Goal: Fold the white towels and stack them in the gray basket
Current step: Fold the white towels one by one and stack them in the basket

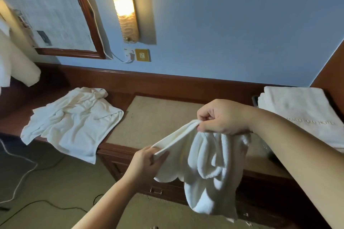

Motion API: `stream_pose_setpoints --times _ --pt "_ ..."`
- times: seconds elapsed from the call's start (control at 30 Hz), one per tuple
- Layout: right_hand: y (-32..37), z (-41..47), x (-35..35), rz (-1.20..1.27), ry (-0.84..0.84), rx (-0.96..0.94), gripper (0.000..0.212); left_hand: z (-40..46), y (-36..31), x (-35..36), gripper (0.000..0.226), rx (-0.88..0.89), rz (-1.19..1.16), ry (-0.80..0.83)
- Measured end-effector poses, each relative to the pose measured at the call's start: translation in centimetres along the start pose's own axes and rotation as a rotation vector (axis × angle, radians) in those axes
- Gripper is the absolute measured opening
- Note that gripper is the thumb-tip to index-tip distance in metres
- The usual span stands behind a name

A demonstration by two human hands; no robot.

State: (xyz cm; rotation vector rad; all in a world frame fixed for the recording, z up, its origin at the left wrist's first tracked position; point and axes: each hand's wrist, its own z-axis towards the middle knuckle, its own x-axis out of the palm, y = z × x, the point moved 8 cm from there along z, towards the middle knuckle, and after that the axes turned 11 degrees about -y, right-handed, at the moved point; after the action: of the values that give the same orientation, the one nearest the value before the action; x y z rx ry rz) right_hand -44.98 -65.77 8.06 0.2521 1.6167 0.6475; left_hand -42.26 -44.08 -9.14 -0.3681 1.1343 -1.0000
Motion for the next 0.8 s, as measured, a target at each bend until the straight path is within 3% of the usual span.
stream_pose_setpoints --times 0.07,0.13,0.23,0.33,0.4,0.5,0.6,0.7,0.8 --pt "-1.1 -0.1 1.3 -0.009 0.051 0.017 0.033 -0.2 1.7 -1.7 0.067 -0.014 0.053 -0.050" --pt "-2.0 -0.4 2.6 -0.016 0.114 0.043 0.033 -0.2 2.6 -3.7 0.071 0.026 0.110 -0.080" --pt "-3.4 -1.0 4.6 0.045 0.209 0.093 0.035 -0.3 2.5 -6.8 0.055 0.173 0.067 -0.069" --pt "-4.9 -1.0 5.5 0.099 0.219 0.130 0.038 -0.1 2.0 -8.3 0.031 0.224 0.031 0.092" --pt "-5.8 -0.6 6.2 0.109 0.202 0.153 0.038 -0.2 2.5 -8.4 0.027 0.232 0.102 0.175" --pt "-6.1 0.1 8.3 0.056 0.201 0.148 0.036 -0.4 5.2 -7.7 0.040 0.207 0.301 0.209" --pt "-6.4 0.5 10.2 -0.005 0.197 0.125 0.037 -0.6 7.9 -7.4 0.054 0.160 0.369 0.132" --pt "-7.1 0.7 11.2 -0.030 0.206 0.117 0.038 -0.9 8.8 -7.9 0.050 0.042 0.310 0.017" --pt "-6.4 0.5 12.3 -0.052 0.243 0.055 0.038 -1.8 8.1 -6.2 0.037 -0.065 0.346 0.056"
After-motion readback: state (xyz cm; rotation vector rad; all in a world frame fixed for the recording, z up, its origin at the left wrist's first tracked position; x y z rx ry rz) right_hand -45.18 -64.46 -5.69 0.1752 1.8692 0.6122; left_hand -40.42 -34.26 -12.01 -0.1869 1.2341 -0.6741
